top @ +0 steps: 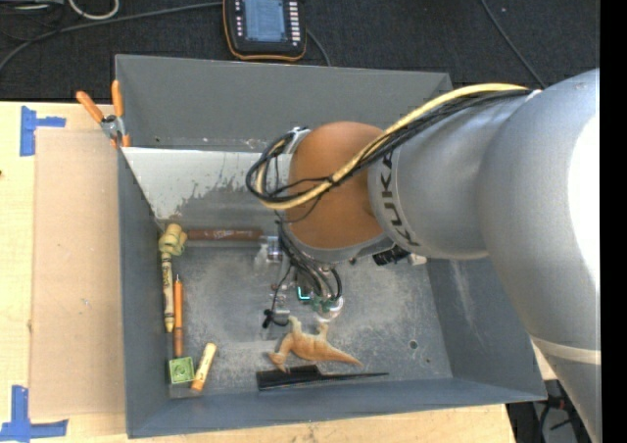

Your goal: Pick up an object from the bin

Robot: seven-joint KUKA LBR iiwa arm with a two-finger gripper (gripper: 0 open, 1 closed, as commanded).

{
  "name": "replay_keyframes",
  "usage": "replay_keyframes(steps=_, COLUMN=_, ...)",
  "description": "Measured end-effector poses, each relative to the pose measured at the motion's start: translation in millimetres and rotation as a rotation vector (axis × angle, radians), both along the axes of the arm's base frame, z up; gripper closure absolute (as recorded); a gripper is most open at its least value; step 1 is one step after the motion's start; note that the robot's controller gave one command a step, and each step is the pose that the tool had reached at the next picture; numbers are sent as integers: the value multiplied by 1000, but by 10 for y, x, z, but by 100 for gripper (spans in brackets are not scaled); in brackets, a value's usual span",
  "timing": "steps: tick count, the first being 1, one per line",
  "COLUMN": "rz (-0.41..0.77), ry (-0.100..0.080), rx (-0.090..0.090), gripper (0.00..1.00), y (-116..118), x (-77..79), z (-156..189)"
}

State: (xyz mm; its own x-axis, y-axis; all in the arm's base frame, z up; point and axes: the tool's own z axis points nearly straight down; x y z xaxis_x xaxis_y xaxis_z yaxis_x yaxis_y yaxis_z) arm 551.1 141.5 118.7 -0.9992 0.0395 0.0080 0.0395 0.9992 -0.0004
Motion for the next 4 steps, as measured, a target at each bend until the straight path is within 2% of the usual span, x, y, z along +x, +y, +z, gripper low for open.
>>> replay_keyframes(steps=1, rz=377, ry=3, rx=5, gripper=0, y=-61, x=-175, z=160)
replay_keyframes(steps=2, rz=135, ry=4, rx=2, gripper=0, y=-581, x=-355, z=-151)
replay_keyframes(steps=3, rz=195, ry=-3, rx=6, gripper=0, y=-365, x=-162, z=-351)
replay_keyframes(steps=4, rz=101, ry=8, rx=0, gripper=0, y=-784, x=-419, z=-500)
